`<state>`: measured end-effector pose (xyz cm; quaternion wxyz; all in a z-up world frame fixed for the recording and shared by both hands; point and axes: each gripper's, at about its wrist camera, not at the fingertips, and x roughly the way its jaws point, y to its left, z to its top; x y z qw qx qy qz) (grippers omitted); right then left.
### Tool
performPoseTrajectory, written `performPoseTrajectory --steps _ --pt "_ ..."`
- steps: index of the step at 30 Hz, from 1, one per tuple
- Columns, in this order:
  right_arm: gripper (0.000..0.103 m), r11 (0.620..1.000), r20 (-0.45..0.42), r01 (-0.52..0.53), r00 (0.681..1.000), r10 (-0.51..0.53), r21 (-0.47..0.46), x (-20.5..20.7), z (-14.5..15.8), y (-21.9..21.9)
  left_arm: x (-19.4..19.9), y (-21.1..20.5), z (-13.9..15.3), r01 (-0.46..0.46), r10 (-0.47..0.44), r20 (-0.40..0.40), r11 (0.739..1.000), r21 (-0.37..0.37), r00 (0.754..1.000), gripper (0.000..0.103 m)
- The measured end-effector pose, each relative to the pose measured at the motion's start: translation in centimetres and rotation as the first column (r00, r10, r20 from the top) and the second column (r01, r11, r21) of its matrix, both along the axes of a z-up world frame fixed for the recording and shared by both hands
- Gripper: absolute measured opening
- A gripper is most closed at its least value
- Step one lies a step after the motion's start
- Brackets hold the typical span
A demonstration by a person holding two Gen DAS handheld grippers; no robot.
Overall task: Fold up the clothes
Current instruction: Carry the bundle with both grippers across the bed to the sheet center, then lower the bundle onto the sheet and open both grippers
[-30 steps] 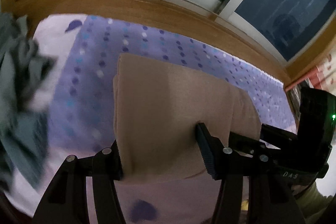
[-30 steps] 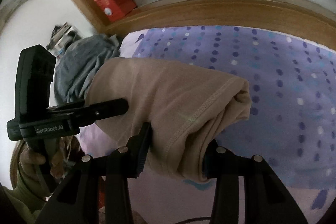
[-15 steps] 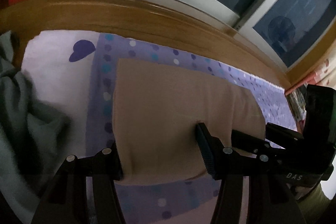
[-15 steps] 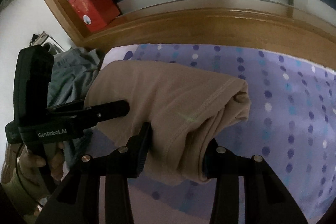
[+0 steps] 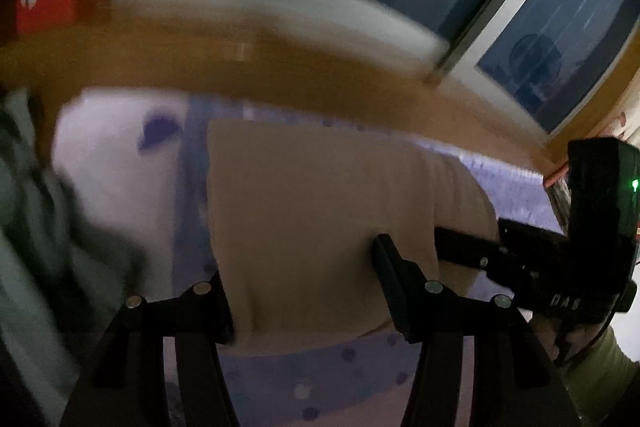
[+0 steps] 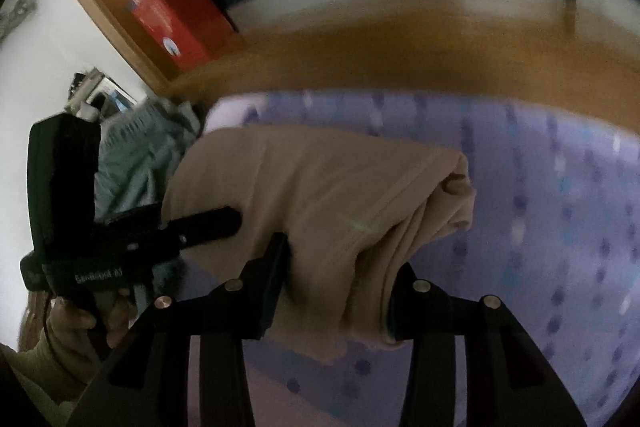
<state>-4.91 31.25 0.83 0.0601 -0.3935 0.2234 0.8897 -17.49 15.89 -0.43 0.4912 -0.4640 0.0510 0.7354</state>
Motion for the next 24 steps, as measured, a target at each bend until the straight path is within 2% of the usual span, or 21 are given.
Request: performPoseTrajectory --steps 2,4,6,10,12,13,15,17,21,24 --pt "0.041 0.998 -0.042 -0.021 0.999 0.023 0.052 -0.5 1.8 0.4 -0.4 0.3 1.9 0.001 0.000 -0.046 0.999 0.039 0.999 0.057" --pt "0.041 0.996 -0.051 -0.040 0.998 0.044 0.085 -1.0 2.6 0.8 -0.4 0.8 1.9 0.003 -0.001 -0.049 1.000 0.025 0.999 0.057" --pt "0.041 0.996 -0.024 -0.050 0.998 0.052 0.074 -1.2 1.9 1.0 -0.2 1.0 1.0 0.005 -0.005 -0.038 1.000 0.002 0.999 0.057" --pt "0.041 0.998 0.083 -0.062 0.994 0.063 -0.020 -0.4 -2.8 1.1 0.6 0.7 -3.0 0.012 -0.012 0.003 0.997 -0.071 1.000 0.057" --pt "0.043 0.995 0.119 -0.042 0.991 0.053 -0.092 0.3 -5.2 1.0 1.1 0.4 -5.2 0.016 -0.014 0.018 0.994 -0.111 1.000 0.064" --pt "0.044 0.992 0.109 -0.025 0.993 0.039 -0.121 0.7 -5.6 1.1 1.2 0.0 -5.5 0.015 -0.013 0.012 0.996 -0.093 1.000 0.066" --pt "0.050 0.985 0.102 0.010 0.995 0.007 -0.171 1.3 -5.9 1.6 0.5 -0.7 -5.7 0.000 0.006 0.073 0.996 -0.085 0.997 0.067" --pt "0.051 0.982 0.101 0.035 0.995 -0.016 -0.184 1.8 -5.8 2.1 0.1 -1.3 -5.6 -0.014 0.024 0.111 0.996 -0.089 0.994 0.067" --pt "0.052 0.994 0.095 0.058 0.994 -0.049 -0.094 3.3 -3.6 1.7 0.7 -2.8 -2.9 -0.031 0.035 0.026 0.993 -0.118 0.999 0.066" --pt "0.052 0.996 0.031 0.089 0.996 -0.089 0.008 4.9 -0.6 1.3 1.4 -3.0 -0.1 -0.007 0.003 -0.036 0.996 -0.090 0.999 0.066"
